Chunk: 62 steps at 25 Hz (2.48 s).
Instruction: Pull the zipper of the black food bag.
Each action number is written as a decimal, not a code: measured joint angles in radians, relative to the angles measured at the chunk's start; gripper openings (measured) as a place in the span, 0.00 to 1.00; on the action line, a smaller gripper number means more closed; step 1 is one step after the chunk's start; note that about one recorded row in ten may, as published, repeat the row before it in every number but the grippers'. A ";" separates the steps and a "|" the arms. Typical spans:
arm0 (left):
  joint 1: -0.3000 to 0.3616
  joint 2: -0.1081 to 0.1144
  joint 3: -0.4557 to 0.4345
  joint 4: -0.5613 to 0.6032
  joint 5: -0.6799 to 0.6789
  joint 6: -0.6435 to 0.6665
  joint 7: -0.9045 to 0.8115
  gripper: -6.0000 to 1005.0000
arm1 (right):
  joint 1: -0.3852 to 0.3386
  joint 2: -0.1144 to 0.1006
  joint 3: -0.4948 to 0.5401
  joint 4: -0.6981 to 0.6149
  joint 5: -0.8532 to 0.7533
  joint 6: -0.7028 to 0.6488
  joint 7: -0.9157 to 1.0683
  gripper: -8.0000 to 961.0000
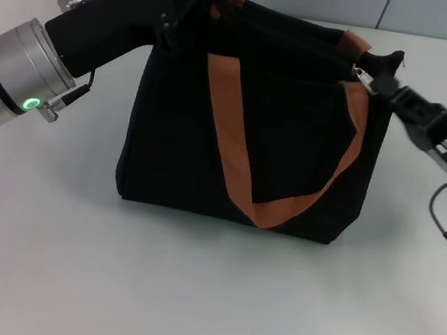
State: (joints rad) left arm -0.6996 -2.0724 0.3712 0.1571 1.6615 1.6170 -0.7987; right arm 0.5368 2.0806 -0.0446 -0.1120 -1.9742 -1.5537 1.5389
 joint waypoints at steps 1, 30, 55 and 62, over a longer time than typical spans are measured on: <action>0.000 0.000 0.000 0.000 -0.001 -0.001 0.001 0.10 | -0.007 0.001 0.017 -0.001 0.000 -0.011 -0.014 0.01; 0.294 0.008 -0.003 0.098 -0.277 0.197 -0.081 0.66 | -0.099 0.006 0.130 0.112 -0.003 -0.236 -0.559 0.65; 0.458 0.034 0.344 0.224 0.064 0.289 -0.012 0.77 | -0.144 0.001 -0.124 0.036 -0.056 -0.258 -0.737 0.67; 0.371 0.021 0.381 0.225 0.231 0.238 -0.011 0.77 | -0.143 0.003 -0.377 0.014 -0.055 -0.284 -1.010 0.68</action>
State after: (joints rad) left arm -0.3288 -2.0514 0.7526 0.3825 1.8922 1.8554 -0.8101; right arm 0.3943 2.0840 -0.4217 -0.0976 -2.0297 -1.8380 0.5288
